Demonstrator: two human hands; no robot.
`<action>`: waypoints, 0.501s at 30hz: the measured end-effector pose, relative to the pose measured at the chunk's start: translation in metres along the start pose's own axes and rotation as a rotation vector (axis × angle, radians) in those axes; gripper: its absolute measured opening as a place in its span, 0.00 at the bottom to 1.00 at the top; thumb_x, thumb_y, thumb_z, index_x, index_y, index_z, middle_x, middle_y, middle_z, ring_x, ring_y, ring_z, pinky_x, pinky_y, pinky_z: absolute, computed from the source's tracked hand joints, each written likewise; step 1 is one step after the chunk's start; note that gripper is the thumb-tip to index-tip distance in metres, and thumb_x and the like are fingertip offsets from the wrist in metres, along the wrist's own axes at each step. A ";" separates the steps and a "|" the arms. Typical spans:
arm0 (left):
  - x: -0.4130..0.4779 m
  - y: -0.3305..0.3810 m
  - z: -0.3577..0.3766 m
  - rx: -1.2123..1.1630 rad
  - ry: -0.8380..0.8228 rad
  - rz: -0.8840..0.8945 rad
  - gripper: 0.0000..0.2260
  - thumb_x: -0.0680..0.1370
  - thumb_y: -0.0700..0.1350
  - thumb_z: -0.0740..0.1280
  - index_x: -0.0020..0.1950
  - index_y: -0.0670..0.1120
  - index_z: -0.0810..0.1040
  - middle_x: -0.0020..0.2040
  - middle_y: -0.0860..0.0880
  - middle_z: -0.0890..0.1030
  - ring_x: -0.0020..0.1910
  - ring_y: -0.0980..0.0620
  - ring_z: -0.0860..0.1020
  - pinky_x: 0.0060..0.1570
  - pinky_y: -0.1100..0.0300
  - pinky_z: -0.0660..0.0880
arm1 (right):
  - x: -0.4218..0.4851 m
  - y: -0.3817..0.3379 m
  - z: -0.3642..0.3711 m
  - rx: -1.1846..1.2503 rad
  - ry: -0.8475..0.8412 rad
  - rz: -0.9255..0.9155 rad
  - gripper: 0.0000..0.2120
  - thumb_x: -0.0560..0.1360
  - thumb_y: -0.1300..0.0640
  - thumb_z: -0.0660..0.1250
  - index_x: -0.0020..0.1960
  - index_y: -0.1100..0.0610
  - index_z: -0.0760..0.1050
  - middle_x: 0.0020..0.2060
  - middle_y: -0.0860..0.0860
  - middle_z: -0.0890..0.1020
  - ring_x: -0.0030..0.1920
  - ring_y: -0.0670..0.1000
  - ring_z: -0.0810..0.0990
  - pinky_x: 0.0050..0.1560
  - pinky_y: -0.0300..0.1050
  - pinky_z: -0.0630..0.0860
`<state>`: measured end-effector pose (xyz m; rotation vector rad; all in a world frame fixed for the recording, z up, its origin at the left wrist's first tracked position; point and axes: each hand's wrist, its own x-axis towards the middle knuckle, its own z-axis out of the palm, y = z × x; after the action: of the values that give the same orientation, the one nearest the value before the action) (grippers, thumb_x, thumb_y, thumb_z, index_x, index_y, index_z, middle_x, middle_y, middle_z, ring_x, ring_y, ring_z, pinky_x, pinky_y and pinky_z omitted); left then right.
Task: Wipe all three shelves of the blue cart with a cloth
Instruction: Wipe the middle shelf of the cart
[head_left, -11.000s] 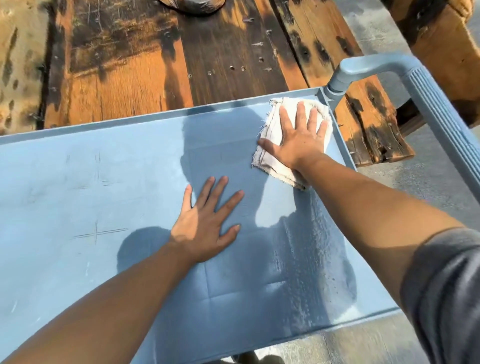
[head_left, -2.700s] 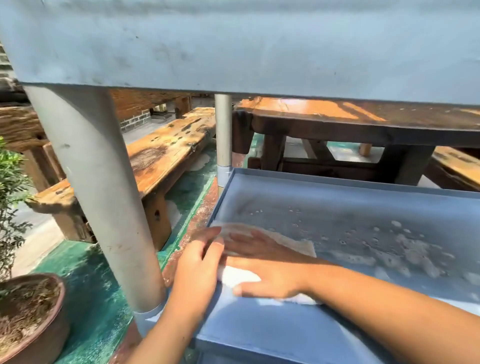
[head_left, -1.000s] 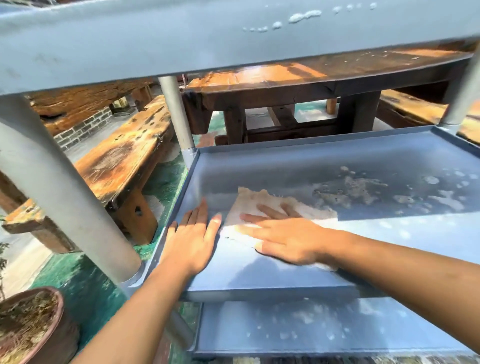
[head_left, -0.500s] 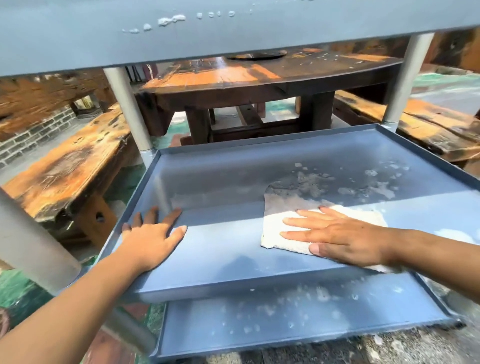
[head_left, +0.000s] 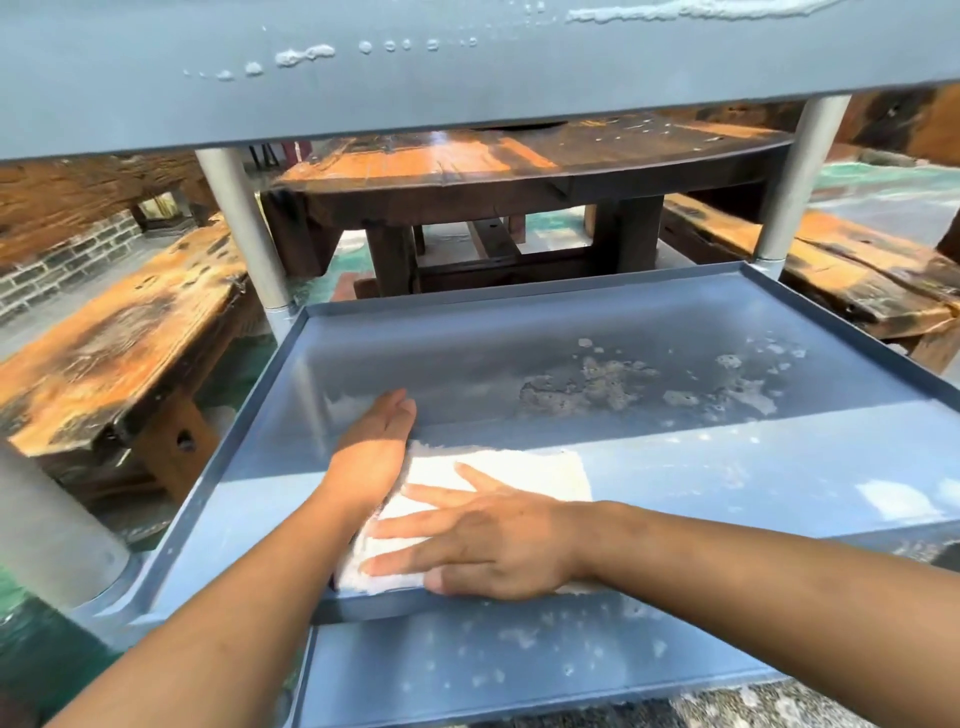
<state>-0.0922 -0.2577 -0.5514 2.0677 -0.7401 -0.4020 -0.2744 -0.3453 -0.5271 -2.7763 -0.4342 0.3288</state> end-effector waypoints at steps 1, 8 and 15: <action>0.000 0.003 0.000 -0.054 -0.018 -0.044 0.28 0.77 0.64 0.56 0.68 0.46 0.71 0.72 0.41 0.71 0.72 0.41 0.68 0.74 0.43 0.60 | 0.006 -0.003 0.000 -0.015 -0.001 -0.003 0.22 0.86 0.46 0.50 0.79 0.36 0.55 0.81 0.38 0.52 0.81 0.47 0.40 0.75 0.63 0.29; 0.001 -0.002 0.003 0.031 -0.079 -0.017 0.32 0.76 0.70 0.50 0.74 0.54 0.68 0.74 0.52 0.71 0.73 0.50 0.69 0.73 0.55 0.62 | -0.028 0.009 0.002 -0.036 0.046 -0.006 0.23 0.86 0.45 0.53 0.80 0.38 0.55 0.81 0.38 0.50 0.80 0.43 0.40 0.78 0.53 0.32; 0.004 -0.004 0.001 0.223 -0.067 0.104 0.27 0.81 0.64 0.50 0.77 0.53 0.63 0.78 0.53 0.64 0.76 0.52 0.62 0.66 0.66 0.54 | -0.123 0.054 0.001 -0.101 0.012 0.143 0.23 0.84 0.38 0.48 0.78 0.29 0.47 0.79 0.31 0.42 0.79 0.40 0.35 0.78 0.61 0.36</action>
<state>-0.0885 -0.2597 -0.5552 2.2201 -0.9652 -0.3445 -0.3748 -0.4342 -0.5250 -2.9142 -0.2559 0.3319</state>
